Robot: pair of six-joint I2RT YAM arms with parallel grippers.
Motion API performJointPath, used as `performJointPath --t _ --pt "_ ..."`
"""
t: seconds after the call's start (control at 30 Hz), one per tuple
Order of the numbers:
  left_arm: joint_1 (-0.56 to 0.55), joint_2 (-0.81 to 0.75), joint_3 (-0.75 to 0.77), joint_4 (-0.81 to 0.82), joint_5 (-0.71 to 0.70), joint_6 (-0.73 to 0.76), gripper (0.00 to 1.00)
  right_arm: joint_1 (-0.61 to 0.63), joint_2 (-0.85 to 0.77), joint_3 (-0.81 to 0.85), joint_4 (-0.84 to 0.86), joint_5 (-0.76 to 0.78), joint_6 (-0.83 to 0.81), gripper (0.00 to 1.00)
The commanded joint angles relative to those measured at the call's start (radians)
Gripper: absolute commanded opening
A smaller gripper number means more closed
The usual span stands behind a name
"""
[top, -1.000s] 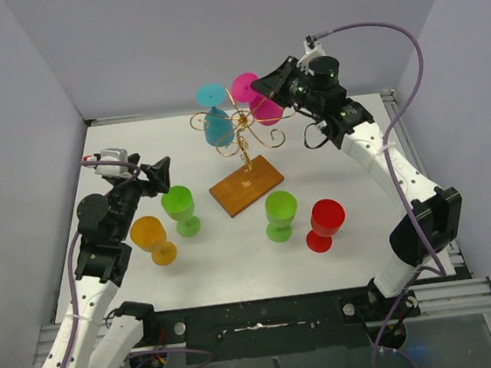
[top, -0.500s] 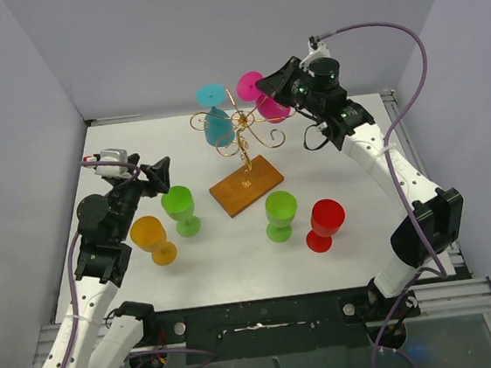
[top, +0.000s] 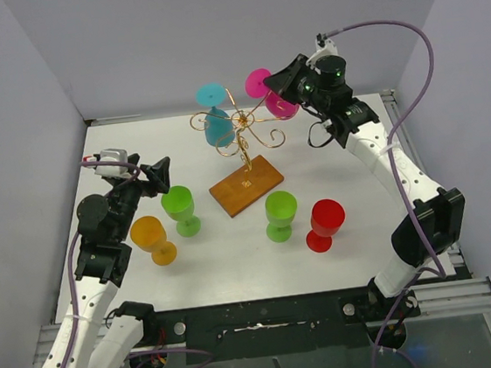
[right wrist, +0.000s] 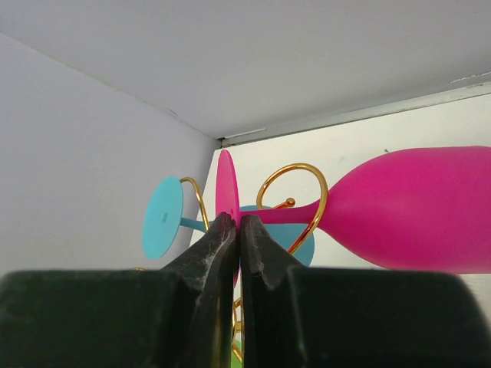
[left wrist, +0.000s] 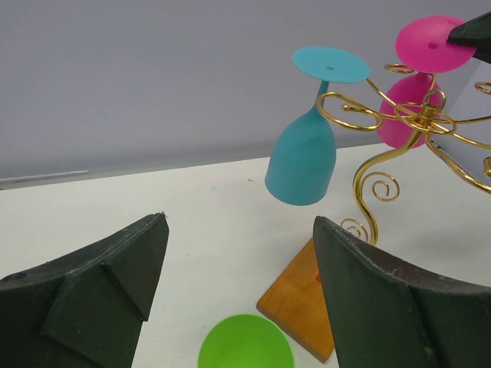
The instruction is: Place the wine glass upside down on the wine glass rack
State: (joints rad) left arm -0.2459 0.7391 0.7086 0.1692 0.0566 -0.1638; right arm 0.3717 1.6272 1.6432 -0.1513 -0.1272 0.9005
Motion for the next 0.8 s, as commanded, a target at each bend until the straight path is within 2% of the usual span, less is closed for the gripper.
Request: performJointPath --t 0.0,0.77 --pt "0.005 -0.005 0.002 0.065 -0.005 0.006 0.75 -0.026 -0.029 0.037 0.052 -0.016 -0.020 0.03" --pt "0.005 -0.003 0.003 0.062 -0.008 0.015 0.75 -0.092 0.143 0.210 0.001 -0.215 -0.058 0.08"
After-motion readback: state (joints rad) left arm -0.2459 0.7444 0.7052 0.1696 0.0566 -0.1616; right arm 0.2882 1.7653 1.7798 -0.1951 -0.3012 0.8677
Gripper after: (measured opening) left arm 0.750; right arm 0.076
